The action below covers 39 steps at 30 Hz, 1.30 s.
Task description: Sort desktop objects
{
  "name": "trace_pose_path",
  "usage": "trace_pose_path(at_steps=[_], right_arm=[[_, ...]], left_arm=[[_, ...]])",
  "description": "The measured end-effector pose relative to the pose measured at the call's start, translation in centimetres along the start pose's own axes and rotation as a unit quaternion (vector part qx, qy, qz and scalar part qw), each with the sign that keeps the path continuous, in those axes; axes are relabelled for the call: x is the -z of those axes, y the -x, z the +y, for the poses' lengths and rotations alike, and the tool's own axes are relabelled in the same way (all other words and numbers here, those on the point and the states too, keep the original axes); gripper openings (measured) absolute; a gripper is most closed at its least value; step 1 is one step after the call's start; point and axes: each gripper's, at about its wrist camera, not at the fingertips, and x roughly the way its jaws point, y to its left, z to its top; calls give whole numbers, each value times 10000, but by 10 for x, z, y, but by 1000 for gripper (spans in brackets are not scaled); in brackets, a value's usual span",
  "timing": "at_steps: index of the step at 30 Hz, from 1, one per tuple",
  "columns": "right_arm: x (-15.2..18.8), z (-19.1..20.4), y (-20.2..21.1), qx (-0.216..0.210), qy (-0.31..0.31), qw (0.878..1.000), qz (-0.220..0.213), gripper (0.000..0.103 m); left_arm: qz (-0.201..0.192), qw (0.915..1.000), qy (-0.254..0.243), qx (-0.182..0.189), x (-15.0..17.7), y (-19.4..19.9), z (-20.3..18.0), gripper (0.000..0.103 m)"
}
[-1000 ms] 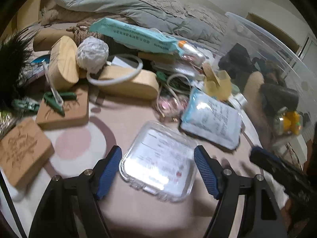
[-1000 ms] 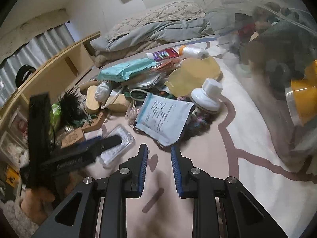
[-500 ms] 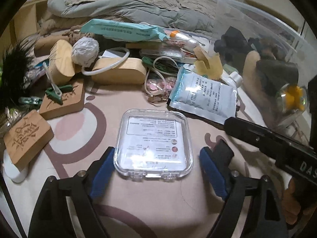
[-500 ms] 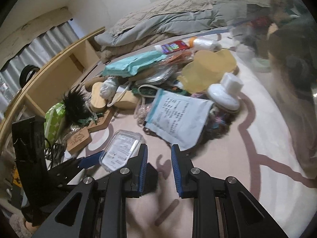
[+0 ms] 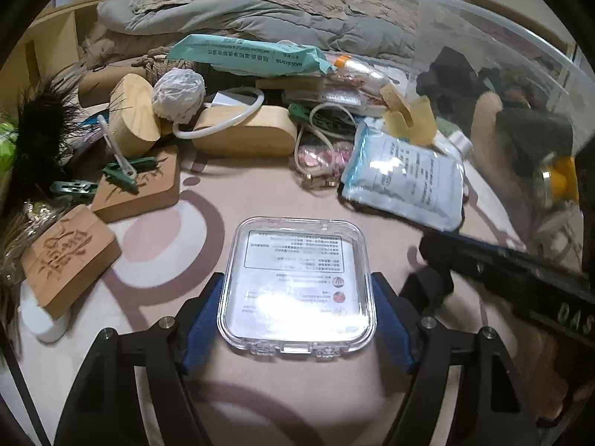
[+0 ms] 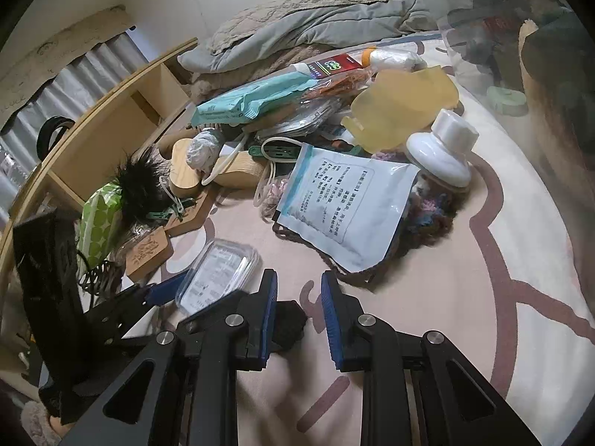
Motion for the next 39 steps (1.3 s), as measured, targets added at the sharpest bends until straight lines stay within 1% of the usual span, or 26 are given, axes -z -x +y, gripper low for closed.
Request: trace_pose_path(at_steps=[5,10,14,15,18,19,21,23,25,27,34,36,39], right_arm=[[1,1,-2,-38,11,10000,45,25],[4,2,-4,-136,-26,9998,104,25],[9,4,2,-330,-138,9992,199,25],[11,5,3,-400,-162,9988,228,25],[21,11,6,-556,-139,9975,423,25],[24,13,8,-463,-69,9980,418,25],[31,20,12,-299,133,9985,446,25],[36,21,15,-241,191,9982,505,25],[38,20,17,-235,168,9981,540,25],[38,18,17,-243,116,9981,560,25],[45,18,24,-206,113,9978,615,25],[48,17,28,-154,84,9979,626,25],[51,19,31,-57,124,9979,639,25]], left_arm=[[16,10000,96,-12,20,14,-2,76],[-118,9998,163,-65,44,30,-4,76],[-193,9993,324,-37,54,36,-2,76],[-209,9992,346,-42,55,36,-3,77],[-203,9994,269,-7,56,35,-7,89],[-201,9995,230,-32,56,35,-10,92],[-215,9996,163,-100,58,35,-13,95],[-229,9995,166,-108,60,36,-13,97],[-235,9994,253,1,61,38,-11,101],[-229,9990,363,97,62,41,-8,103],[-269,9964,693,410,67,48,3,103],[-244,9964,705,401,67,46,3,103],[-185,9981,538,240,68,44,-4,103]])
